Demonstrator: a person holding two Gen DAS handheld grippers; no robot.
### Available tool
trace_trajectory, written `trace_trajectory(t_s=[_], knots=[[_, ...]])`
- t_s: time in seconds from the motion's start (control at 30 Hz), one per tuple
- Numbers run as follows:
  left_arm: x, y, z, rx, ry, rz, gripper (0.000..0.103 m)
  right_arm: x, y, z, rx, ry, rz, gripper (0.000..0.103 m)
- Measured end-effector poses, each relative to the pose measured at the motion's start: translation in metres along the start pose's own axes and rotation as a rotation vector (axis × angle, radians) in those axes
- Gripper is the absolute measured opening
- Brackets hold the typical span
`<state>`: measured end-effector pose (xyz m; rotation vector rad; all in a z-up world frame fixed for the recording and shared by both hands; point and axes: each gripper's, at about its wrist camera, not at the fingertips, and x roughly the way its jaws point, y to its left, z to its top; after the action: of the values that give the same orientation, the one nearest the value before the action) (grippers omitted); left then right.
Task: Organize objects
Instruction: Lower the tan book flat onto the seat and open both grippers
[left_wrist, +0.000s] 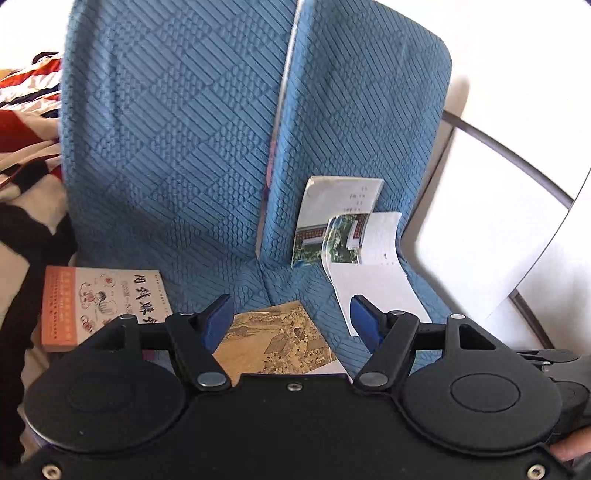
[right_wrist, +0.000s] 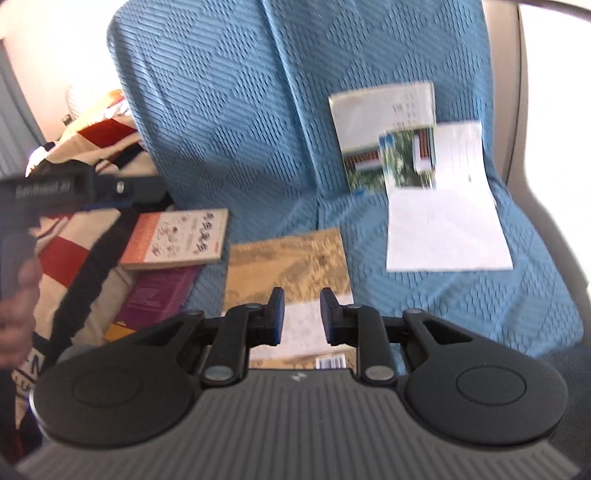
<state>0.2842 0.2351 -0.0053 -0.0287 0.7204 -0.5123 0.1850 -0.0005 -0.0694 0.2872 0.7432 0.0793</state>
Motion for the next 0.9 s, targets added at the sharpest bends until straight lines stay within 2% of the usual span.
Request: trace_trajectory(t_s=[0.23, 0.47, 0.63, 0.77, 0.9], knots=[[-0.04, 0.005, -0.017, -0.057, -0.055, 0.097, 0.068, -0.025, 0.018, 0.006, -0.027, -0.052, 0.055, 0.026], [-0.069, 0.0, -0.033, -0.104, -0.078, 0.152, 0.071, -0.039, 0.03, 0.004, -0.042, -0.074, 0.089, 0.027], [-0.077, -0.008, -0.047, -0.128, -0.072, 0.184, 0.075, -0.043, 0.036, -0.002, -0.056, -0.08, 0.095, 0.028], [-0.079, -0.009, -0.054, -0.157, -0.072, 0.209, 0.075, -0.043, 0.039, -0.008, -0.076, -0.084, 0.101, 0.035], [-0.079, -0.011, -0.056, -0.155, -0.061, 0.211, 0.078, -0.039, 0.04, -0.011, -0.079, -0.068, 0.104, 0.035]])
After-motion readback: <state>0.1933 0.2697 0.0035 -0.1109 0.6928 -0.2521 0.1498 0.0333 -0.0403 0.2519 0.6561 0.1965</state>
